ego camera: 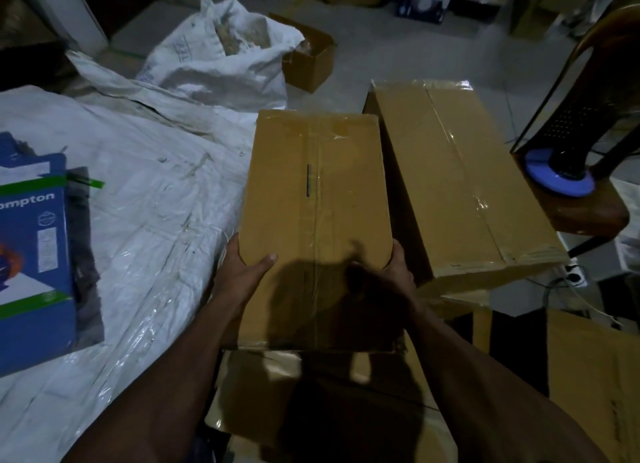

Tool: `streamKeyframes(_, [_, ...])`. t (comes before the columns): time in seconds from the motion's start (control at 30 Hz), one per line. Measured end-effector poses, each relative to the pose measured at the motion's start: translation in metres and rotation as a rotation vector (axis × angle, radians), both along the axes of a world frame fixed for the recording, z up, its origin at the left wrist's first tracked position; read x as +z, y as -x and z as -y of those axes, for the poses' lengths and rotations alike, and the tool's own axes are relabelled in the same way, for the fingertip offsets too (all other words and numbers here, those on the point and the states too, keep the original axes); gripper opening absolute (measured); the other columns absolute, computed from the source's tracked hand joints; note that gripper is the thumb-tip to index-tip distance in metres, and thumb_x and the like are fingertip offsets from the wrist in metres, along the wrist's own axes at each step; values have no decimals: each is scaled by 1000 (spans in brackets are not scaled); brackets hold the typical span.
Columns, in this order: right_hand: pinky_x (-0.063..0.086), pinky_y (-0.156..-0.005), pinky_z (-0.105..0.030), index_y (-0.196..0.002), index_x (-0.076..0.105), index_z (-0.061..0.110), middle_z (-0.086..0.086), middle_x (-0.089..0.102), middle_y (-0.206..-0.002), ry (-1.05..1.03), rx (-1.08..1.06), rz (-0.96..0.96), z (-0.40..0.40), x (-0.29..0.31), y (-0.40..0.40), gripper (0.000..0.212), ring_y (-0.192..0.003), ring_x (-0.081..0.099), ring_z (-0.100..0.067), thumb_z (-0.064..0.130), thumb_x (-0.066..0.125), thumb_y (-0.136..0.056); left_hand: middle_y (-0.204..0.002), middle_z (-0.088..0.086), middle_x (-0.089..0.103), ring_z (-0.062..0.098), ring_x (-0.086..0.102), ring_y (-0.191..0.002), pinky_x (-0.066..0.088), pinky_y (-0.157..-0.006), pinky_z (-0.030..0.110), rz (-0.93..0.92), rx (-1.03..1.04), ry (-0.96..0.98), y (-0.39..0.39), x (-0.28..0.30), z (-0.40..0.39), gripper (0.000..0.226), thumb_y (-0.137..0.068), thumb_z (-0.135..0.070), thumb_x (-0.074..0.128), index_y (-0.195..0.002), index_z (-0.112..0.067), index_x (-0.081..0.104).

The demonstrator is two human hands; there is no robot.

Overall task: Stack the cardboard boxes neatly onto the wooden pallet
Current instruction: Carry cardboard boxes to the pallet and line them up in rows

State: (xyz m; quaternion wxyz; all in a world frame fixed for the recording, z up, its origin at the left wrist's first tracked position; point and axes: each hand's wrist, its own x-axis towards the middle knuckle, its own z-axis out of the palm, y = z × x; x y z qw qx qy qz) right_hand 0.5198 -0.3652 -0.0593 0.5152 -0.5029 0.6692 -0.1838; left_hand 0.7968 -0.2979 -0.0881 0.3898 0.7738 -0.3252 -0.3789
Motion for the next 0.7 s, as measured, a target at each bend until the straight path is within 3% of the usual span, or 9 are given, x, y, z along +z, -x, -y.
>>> streamKeyframes(0.17, [41,-103,-44,-154,21,27,-4,44,-147,-11,-14,14,-29,11,7,107,-134,44,-33,45,85,-70,-119,-15,49,10,49,-108,38,-93,26,5,-2,4,12,18,-30,79,-80,-39,79,-146,-30,37])
streamKeyframes(0.27, [46,-104,-49,-151,25,24,6,46,-133,-32,-47,48,-65,17,16,103,-127,47,-25,37,87,-70,-118,-18,56,15,57,-109,47,-98,38,6,-13,-24,21,23,-66,82,-67,-61,79,-138,-43,41])
streamKeyframes(0.33, [50,-99,-43,-148,30,25,10,49,-125,-14,-62,89,-96,20,22,97,-119,51,-19,32,88,-70,-119,-15,59,14,58,-106,47,-95,35,11,-9,-42,28,28,-93,79,-70,-57,79,-138,-40,43])
streamKeyframes(0.4, [51,-96,-41,-148,31,29,11,50,-125,-21,-95,105,-128,21,30,100,-114,51,-15,36,90,-67,-120,-15,55,12,55,-106,44,-92,30,28,-21,-56,37,32,-118,80,-74,-51,79,-142,-35,41])
streamKeyframes(0.53, [54,-94,-49,-150,24,34,8,51,-130,-74,-96,73,-181,20,41,106,-112,53,-18,40,89,-67,-126,-12,59,19,60,-110,49,-98,44,1,-39,-126,48,33,-175,93,-61,-68,76,-142,-44,36])
streamKeyframes(0.7, [51,-100,-48,-153,20,33,11,49,-136,-80,-51,51,-237,22,58,116,-123,53,-19,57,86,-60,-131,-8,56,20,56,-118,46,-97,37,-4,-38,-158,72,38,-228,86,-75,-48,80,-146,-36,35])
